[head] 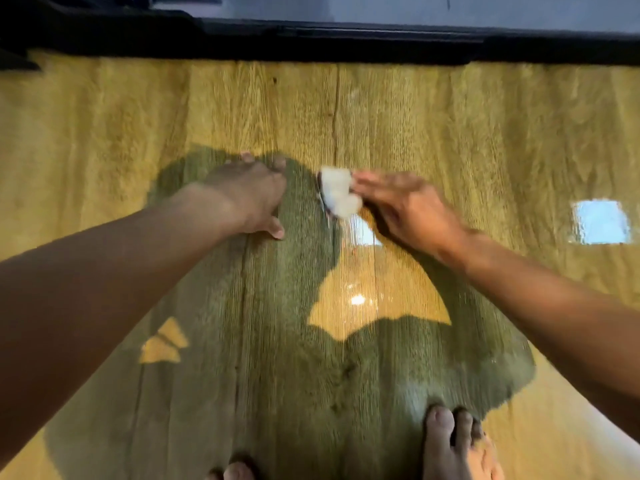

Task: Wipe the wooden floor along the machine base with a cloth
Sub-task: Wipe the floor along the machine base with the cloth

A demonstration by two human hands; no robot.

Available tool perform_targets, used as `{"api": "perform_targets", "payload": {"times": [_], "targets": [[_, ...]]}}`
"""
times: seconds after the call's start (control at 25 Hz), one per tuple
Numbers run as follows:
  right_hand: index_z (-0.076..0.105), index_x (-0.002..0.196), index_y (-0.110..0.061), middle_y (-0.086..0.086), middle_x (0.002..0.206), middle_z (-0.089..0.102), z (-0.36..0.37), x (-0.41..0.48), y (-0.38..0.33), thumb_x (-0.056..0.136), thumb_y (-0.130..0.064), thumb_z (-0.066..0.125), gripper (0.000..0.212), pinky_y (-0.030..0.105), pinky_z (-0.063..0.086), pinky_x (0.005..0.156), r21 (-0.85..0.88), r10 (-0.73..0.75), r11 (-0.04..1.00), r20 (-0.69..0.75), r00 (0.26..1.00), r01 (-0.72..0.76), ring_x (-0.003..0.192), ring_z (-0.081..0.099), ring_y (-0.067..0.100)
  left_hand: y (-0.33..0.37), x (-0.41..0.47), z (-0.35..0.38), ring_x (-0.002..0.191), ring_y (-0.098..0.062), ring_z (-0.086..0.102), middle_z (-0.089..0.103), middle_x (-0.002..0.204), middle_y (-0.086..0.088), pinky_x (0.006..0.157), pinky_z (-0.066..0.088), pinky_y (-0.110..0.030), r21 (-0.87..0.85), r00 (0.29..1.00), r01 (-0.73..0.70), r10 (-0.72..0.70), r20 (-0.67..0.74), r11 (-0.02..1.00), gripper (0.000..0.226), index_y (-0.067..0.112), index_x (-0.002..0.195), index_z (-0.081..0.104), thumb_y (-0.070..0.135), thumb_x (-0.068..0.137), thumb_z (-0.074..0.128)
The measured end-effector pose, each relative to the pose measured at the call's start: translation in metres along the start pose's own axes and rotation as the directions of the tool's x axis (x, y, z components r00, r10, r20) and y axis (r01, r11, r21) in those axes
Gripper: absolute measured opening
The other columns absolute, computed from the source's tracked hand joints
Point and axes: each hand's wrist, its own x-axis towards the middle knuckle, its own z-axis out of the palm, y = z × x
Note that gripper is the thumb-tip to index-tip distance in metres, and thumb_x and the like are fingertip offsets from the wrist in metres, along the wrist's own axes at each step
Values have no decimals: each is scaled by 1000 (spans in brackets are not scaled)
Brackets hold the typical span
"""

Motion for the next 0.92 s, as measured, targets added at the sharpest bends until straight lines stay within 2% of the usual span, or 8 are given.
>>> {"api": "perform_targets", "payload": {"times": [0.16, 0.24, 0.36, 0.44, 0.6, 0.68, 0.8, 0.92], "targets": [[56, 129, -16, 1, 139, 51, 2, 48, 16, 93, -1, 53, 39, 43, 49, 97, -10, 225, 974, -102, 969, -227, 121, 55, 23, -5, 8, -2, 140, -49, 8, -7, 156, -23, 111, 16, -56, -99, 999, 13, -16, -34, 995, 127, 30, 148, -17, 55, 65, 76], [59, 126, -15, 2, 135, 54, 8, 24, 4, 91, -5, 59, 37, 42, 44, 103, 8, 133, 991, -76, 988, -133, 123, 54, 22, -4, 14, -2, 139, -51, 5, -13, 155, -23, 110, 18, -59, -144, 999, 33, -34, -2, 989, 131, 34, 147, -19, 50, 62, 80], [63, 121, -12, 4, 128, 60, -6, 25, 18, 89, -10, 57, 32, 37, 44, 101, -10, -104, 994, 12, 994, 105, 117, 58, 21, -2, 19, 4, 139, -52, 3, -19, 153, -22, 109, 18, -60, -134, 999, 54, -53, 8, 990, 134, 34, 146, -20, 48, 59, 82], [63, 121, -14, 1, 129, 59, -23, 70, 47, 93, -12, 54, 30, 35, 45, 101, -32, -1, 1000, -23, 1000, 1, 115, 60, 19, -3, 21, 5, 138, -53, 4, -18, 153, -23, 108, 19, -60, -150, 999, 51, -50, 8, 987, 135, 34, 146, -19, 49, 58, 82], [62, 122, -16, -2, 133, 56, -33, 117, 73, 94, -9, 55, 30, 24, 33, 110, 21, 289, 957, -132, 948, -289, 122, 54, 12, -4, 23, 4, 138, -53, 3, -18, 153, -23, 107, 23, -60, -158, 998, 68, -65, 23, 985, 136, 36, 146, -19, 50, 56, 83], [61, 123, -17, -3, 133, 56, -24, 93, 54, 94, -11, 54, 31, 32, 41, 106, -24, 226, 973, -103, 969, -230, 119, 56, 16, -1, 22, 5, 138, -52, 2, -19, 153, -23, 107, 23, -60, -177, 996, 83, -77, 39, 981, 136, 36, 146, -20, 46, 57, 84], [63, 120, -14, 1, 128, 60, -25, 71, 56, 93, -13, 53, 29, 39, 47, 98, -66, 33, 997, -30, 999, -35, 112, 62, 21, 2, 22, 5, 137, -54, 3, -18, 152, -25, 104, 28, -62, -171, 997, 80, -76, 29, 982, 138, 33, 146, -20, 42, 56, 85], [64, 120, -14, 1, 129, 59, -35, 102, 84, 93, -11, 55, 28, 33, 41, 106, -48, 264, 960, -167, 950, -275, 116, 59, 17, 4, 19, 0, 137, -54, 4, -17, 152, -26, 102, 31, -62, -164, 997, 79, -75, 32, 983, 137, 30, 146, -19, 42, 58, 84]]}}
